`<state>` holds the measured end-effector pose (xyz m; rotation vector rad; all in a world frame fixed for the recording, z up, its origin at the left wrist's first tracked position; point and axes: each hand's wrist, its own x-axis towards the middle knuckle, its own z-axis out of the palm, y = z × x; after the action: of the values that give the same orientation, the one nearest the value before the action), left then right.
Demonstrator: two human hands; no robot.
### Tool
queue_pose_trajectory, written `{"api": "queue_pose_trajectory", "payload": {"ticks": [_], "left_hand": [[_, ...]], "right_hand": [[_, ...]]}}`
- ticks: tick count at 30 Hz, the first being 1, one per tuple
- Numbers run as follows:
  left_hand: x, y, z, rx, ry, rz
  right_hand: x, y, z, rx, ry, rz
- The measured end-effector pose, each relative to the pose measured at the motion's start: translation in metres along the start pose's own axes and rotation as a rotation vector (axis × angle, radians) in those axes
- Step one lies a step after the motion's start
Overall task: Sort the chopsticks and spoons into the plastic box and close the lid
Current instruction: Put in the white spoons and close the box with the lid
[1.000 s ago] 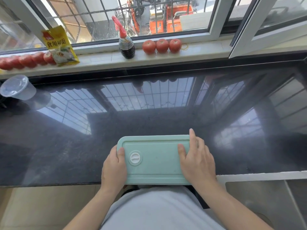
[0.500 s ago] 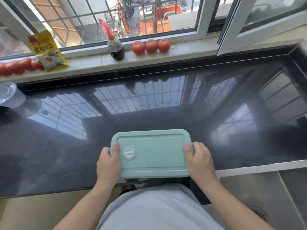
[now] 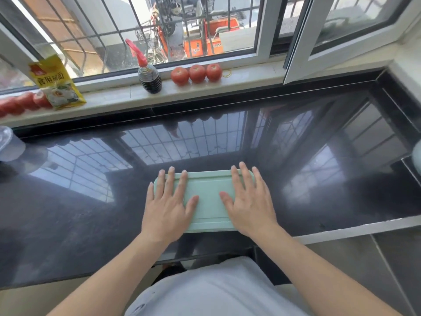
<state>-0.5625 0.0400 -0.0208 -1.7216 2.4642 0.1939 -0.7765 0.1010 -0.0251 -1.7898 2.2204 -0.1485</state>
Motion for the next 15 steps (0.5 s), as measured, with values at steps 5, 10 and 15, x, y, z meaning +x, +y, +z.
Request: {"api": "queue_pose_trajectory", "payload": {"ticks": [5,10,15], "left_hand": [[-0.005,0.000,-0.005,-0.018,0.038,0.006],[-0.036,-0.013,0.000,0.046,0.035,0.343],[-0.013,-0.022,0.000,0.185,-0.062,0.520]], "right_hand": [[-0.001,-0.001,-0.006,-0.111,0.003,-0.122],[-0.014,0.014,-0.004,-0.166,-0.095,-0.444],[-0.017,0.033,0.002,-0.263,-0.037,-0.523]]}}
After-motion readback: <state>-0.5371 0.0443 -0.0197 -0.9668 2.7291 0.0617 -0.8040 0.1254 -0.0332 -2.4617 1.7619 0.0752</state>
